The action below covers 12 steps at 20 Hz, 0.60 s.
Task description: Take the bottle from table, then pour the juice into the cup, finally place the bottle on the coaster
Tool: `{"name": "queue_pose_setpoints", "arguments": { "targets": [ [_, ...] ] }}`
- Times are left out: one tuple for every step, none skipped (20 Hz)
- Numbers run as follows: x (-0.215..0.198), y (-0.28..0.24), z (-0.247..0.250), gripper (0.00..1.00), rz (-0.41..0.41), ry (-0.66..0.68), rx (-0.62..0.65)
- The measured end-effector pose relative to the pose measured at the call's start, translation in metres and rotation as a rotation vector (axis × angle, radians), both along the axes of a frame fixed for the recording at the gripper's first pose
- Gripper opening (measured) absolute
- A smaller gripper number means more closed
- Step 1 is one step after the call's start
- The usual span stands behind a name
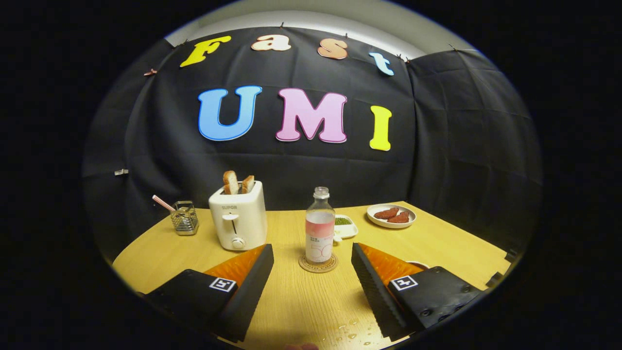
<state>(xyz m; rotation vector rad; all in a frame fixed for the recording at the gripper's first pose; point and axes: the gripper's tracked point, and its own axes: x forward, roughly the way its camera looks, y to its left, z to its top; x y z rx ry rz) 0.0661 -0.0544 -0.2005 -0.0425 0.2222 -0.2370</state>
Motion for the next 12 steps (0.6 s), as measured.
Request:
{"name": "queue_pose_setpoints", "arguments": {
  "targets": [
    [-0.004,0.007,0.011,0.99,0.020,-0.013,-0.002],
    [-0.007,0.016,0.021,0.99,0.040,-0.020,-0.002],
    [-0.011,0.023,0.026,0.99,0.055,-0.017,0.003],
    [-0.015,0.033,0.033,0.99,0.076,-0.019,0.016],
    [-0.018,0.042,0.041,0.99,0.094,-0.028,0.027],
    [-0.019,0.049,0.054,0.99,0.109,-0.037,0.034],
    [-0.022,0.055,0.062,0.99,0.121,-0.042,0.034],
    [-0.026,0.058,0.067,0.98,0.125,-0.046,0.031],
    [-0.030,0.062,0.073,0.97,0.131,-0.051,0.035],
    [-0.032,0.065,0.080,0.97,0.139,-0.059,0.042],
    [-0.034,0.067,0.087,0.97,0.146,-0.067,0.050],
    [-0.036,0.068,0.093,0.97,0.151,-0.071,0.060]
  ]
}}
